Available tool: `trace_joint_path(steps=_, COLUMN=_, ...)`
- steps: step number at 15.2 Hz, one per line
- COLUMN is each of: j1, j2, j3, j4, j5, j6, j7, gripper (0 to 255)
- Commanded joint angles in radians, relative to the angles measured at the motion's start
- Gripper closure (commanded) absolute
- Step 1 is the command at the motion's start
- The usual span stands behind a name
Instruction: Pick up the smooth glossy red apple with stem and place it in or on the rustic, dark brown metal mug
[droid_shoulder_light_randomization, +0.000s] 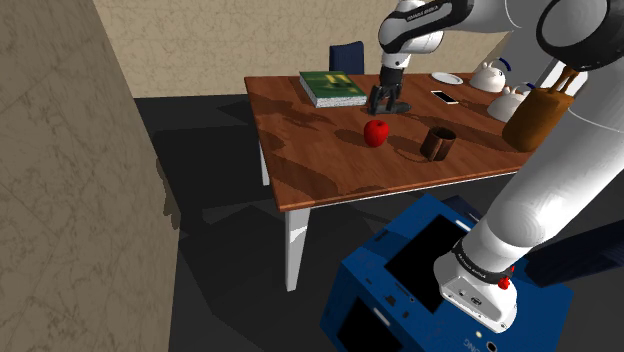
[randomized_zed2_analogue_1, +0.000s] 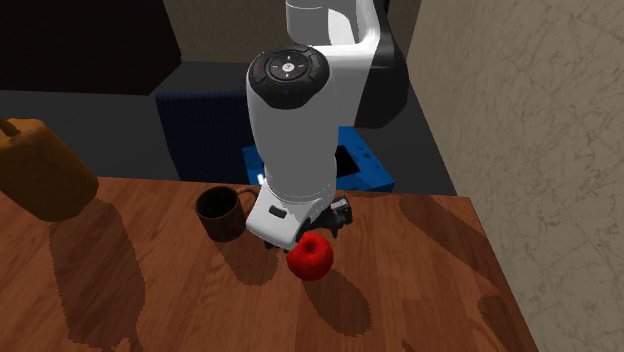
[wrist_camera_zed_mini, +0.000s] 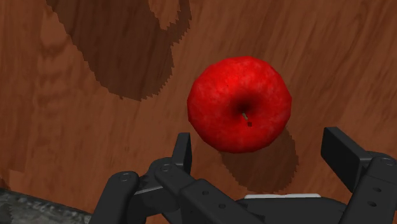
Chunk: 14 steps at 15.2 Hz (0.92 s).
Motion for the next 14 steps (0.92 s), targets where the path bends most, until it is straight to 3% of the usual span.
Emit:
trace_joint_path(steps=1, j1=0.0, j2=0.012, j3=0.0, j4=-0.015, j5=0.004, j6=0.027, j7=-0.003, gripper=0)
trace_joint_path(steps=11, j1=0.0, j2=0.021, j3=0.001, j4=-0.039, j5=0.007, j6=0.06, j7=-0.006, gripper=0)
trace_joint_path(steps=12, j1=0.0, j2=0.021, j3=0.001, j4=-0.039, j5=0.007, j6=0.06, j7=-0.006, gripper=255)
trace_joint_path(steps=14, j1=0.0, j2=0.021, j3=0.001, j4=-0.039, j5=0.007, j6=0.06, j7=-0.006, gripper=255)
